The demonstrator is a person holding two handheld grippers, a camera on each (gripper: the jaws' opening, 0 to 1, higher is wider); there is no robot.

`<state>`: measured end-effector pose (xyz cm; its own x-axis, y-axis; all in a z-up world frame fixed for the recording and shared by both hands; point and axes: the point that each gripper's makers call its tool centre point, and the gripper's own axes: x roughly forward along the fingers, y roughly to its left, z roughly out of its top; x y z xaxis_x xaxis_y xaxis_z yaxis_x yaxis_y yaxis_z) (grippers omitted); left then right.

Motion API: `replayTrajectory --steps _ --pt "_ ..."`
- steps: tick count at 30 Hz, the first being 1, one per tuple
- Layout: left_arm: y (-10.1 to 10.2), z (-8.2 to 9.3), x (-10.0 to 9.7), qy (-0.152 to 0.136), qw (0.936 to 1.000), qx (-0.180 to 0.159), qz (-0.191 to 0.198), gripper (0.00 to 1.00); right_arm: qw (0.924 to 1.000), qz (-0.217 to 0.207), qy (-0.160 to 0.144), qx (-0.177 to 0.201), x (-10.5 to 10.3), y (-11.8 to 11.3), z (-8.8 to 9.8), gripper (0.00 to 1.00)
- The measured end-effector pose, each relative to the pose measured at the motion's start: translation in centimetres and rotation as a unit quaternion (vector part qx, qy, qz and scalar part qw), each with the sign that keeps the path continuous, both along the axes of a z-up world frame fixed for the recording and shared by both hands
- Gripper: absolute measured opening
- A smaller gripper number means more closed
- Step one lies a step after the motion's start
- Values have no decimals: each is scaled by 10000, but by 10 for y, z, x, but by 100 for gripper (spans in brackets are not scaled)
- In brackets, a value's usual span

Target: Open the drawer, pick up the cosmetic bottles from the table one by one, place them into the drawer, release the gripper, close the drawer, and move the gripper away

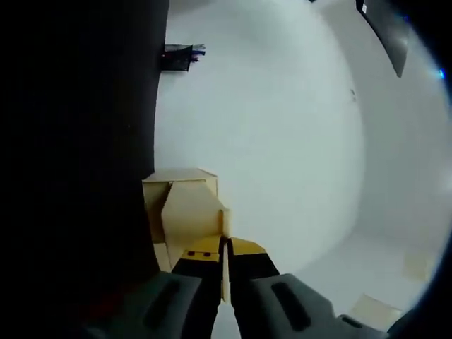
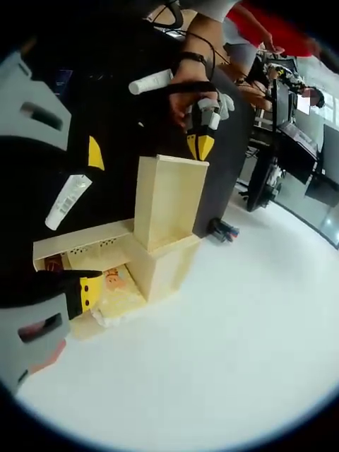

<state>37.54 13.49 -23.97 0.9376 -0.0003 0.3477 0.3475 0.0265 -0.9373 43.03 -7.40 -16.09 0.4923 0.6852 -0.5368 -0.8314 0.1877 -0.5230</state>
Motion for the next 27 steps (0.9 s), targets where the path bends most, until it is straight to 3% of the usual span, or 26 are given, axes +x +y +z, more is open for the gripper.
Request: replayTrajectory --steps 5,6,12,17,20,24,27 --pt "3 -8 1 255 9997 34 16 9 10000 9 -19 -22 -2 1 -1 50" --pt "4 -13 2 428 9989 173 91 12 10000 12 -20 -29 -4 1 -2 50" --pt "1 -7 1 538 9982 249 59 30 10000 3 -26 -23 -4 0 -2 50" --pt "1 4 -10 490 9938 998 39 33 10000 19 -59 39 -7 -1 1 49" --pt "1 10 -21 451 9793 1968 141 37 9999 105 -80 38 -14 1 2 48" --pt "-8 23 -38 221 9612 2744 -158 37 9988 481 -122 -19 -29 7 4 45" --pt "-14 30 -49 101 9399 3395 -353 38 9962 833 -155 -177 -46 11 1 44"
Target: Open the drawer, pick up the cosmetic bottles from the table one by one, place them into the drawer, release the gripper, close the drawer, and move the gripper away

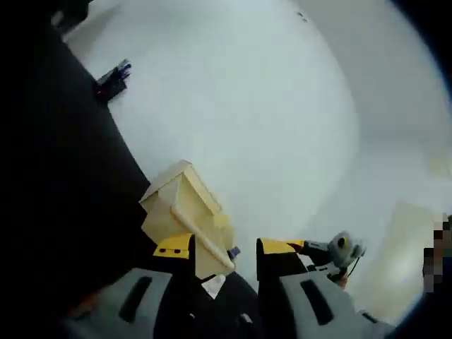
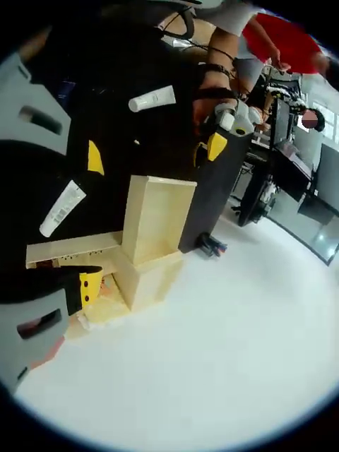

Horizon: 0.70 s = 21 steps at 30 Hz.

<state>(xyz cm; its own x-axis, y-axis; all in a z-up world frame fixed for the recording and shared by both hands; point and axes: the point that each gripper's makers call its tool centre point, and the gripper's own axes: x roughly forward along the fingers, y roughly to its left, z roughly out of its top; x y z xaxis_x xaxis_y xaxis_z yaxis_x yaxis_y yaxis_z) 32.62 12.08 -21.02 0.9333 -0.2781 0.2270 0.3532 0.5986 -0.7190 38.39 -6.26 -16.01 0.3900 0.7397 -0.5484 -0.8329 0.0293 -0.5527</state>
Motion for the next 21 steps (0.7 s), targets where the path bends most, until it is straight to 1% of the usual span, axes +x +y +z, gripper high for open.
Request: replayTrajectory --steps 1,3,4,5,6,8,10,12,14,16,17,18,20,21 --pt "-1 2 -3 -6 9998 207 -40 38 9998 170 -12 -37 -4 3 2 43" --pt "-5 2 -10 23 9980 618 -150 39 9978 630 -29 -192 -19 9 -4 40" --pt "-7 2 -13 26 9966 799 -192 41 9946 975 -19 -352 -32 11 -11 40" --pt "-8 2 -16 23 9956 912 -213 45 9924 1143 42 -450 -39 12 -15 40" --pt "-12 3 -20 -11 9935 1095 -314 48 9895 1323 167 -561 -48 13 -22 40" --pt "-15 1 -24 26 9904 1327 -390 54 9849 1577 238 -671 -60 17 -27 40" --pt "-19 -2 -29 50 9836 1734 -483 60 9817 1759 279 -674 -70 23 -27 38" --pt "-23 -6 -34 86 9750 2147 -562 63 9777 1941 416 -688 -80 29 -30 37" --pt "-27 -9 -41 102 9662 2486 -680 66 9708 2199 516 -801 -91 33 -36 36" --pt "-31 -9 -48 27 9588 2717 -831 67 9659 2318 635 -961 -100 38 -43 35" --pt "-32 -8 -52 -35 9545 2840 -913 67 9636 2390 633 -1017 -103 40 -46 35" --pt "-35 -8 -55 -94 9502 2946 -1012 65 9579 2554 671 -1126 -110 42 -51 33" --pt "-38 -8 -65 -180 9402 3179 -1212 56 9459 2806 909 -1350 -126 44 -61 30" --pt "-37 -8 -69 -185 9359 3295 -1233 53 9431 2842 973 -1424 -131 47 -65 30"
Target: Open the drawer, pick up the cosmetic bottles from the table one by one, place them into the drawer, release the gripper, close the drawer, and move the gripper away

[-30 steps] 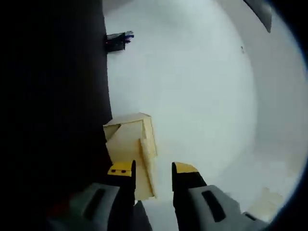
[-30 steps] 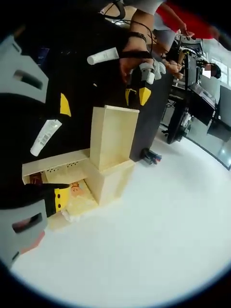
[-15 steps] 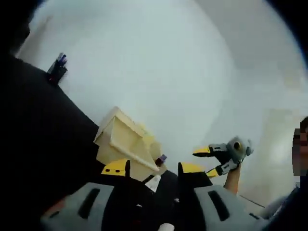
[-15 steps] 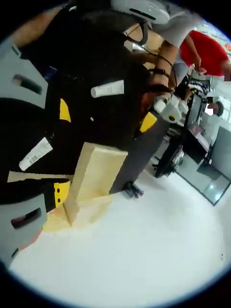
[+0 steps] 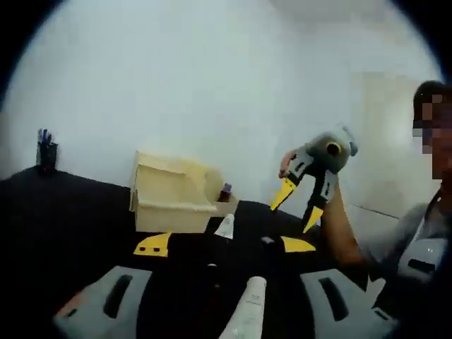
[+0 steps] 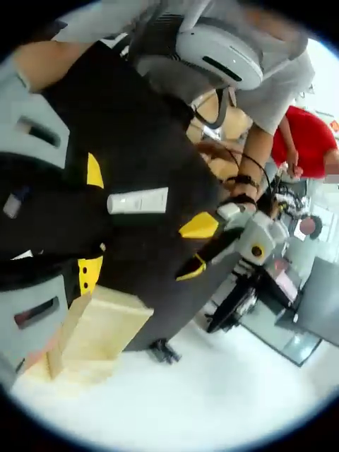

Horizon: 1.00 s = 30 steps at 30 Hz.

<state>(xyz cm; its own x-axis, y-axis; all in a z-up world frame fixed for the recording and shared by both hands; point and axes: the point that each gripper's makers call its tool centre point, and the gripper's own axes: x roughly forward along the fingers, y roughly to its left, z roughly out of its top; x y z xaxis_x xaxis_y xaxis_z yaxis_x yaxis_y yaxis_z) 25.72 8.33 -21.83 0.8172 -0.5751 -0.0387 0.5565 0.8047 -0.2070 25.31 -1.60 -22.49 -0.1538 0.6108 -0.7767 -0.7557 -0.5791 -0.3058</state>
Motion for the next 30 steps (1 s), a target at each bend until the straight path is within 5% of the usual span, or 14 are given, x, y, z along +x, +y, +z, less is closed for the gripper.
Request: replayTrajectory --steps 8,20,30 --pt "-2 -21 -23 191 9918 1227 -291 51 9953 -57 -394 -888 5 14 -39 28" --pt "-17 -47 -39 526 9784 1884 -668 50 9832 -37 -480 -1763 -1 26 -80 25" --pt "-23 -63 -42 622 9724 2109 -780 50 9793 -53 -572 -1942 -6 28 -100 22"
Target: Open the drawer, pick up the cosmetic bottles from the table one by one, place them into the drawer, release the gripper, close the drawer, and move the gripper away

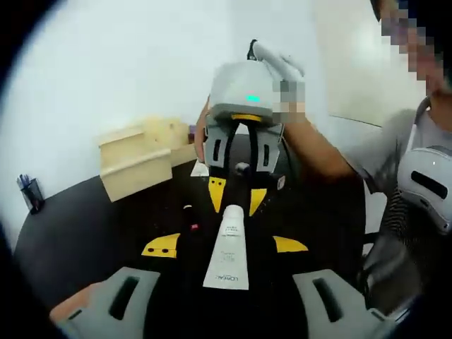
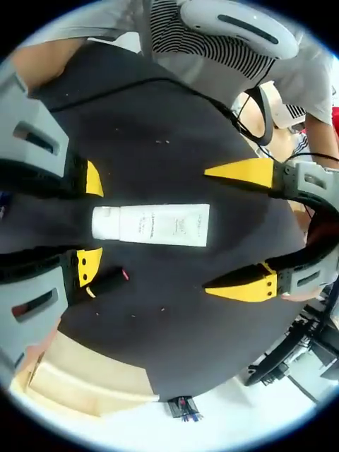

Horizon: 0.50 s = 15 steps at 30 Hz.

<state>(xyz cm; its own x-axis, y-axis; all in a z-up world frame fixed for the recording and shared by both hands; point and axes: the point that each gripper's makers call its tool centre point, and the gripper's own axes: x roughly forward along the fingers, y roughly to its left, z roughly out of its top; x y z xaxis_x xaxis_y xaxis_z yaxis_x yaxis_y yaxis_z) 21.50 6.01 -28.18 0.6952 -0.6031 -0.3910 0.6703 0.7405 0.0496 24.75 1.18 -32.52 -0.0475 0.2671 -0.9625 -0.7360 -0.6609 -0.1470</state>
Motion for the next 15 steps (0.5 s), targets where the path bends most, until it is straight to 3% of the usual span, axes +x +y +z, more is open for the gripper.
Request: replayTrajectory --steps 7,15 --pt "-5 -4 0 46 10000 16 -30 46 9996 217 -42 -168 -3 3 -15 17" --pt "-12 -13 2 -1 9996 288 50 46 9989 330 -232 223 -5 5 10 16"
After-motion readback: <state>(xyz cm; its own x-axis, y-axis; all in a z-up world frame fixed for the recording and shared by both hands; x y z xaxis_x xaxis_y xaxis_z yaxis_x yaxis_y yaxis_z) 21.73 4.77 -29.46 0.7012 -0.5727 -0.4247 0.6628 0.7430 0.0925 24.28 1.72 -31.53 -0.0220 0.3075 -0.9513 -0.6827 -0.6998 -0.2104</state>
